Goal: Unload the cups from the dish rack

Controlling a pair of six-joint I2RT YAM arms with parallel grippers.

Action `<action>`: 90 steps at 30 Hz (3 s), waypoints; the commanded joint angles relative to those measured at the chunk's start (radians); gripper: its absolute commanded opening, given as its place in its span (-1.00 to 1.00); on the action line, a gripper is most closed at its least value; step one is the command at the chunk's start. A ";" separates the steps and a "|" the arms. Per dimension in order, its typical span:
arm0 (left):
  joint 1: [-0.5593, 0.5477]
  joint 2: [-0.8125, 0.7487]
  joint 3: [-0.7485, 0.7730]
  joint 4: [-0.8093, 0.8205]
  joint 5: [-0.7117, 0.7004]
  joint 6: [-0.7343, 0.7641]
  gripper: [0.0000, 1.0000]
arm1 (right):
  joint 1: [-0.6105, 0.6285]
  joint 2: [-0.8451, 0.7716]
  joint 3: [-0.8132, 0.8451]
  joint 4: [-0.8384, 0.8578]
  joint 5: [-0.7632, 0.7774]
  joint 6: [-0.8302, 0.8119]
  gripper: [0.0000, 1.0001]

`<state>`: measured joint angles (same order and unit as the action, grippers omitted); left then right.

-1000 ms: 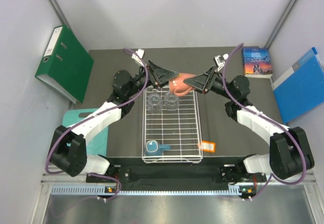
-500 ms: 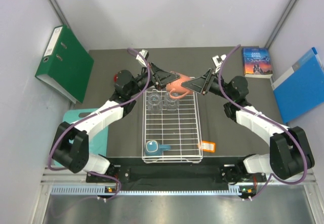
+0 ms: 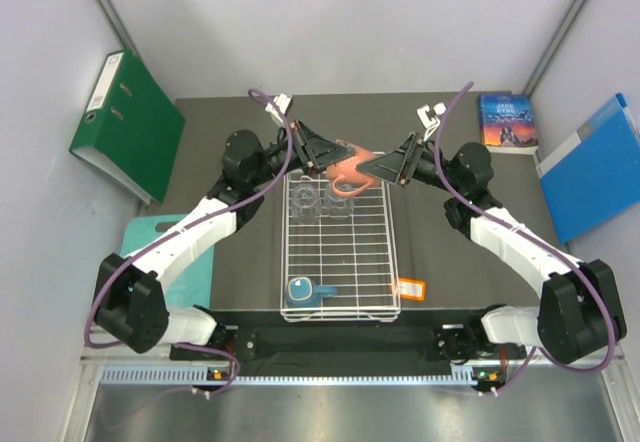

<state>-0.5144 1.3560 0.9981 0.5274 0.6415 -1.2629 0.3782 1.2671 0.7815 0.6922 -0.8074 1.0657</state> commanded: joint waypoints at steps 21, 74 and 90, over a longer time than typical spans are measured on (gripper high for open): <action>0.135 -0.120 0.252 -0.497 -0.261 0.369 -1.00 | -0.016 -0.150 0.209 -0.770 0.516 -0.369 0.99; 0.494 0.580 0.513 -1.040 -0.927 0.714 -1.00 | 0.005 -0.018 0.252 -0.991 0.662 -0.497 0.98; 0.494 0.499 0.533 -1.138 -1.000 0.709 -0.16 | 0.011 -0.003 0.254 -0.959 0.649 -0.490 0.97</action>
<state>-0.0261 1.9293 1.5162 -0.5907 -0.3195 -0.5461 0.3737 1.2613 1.0279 -0.3214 -0.1482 0.5766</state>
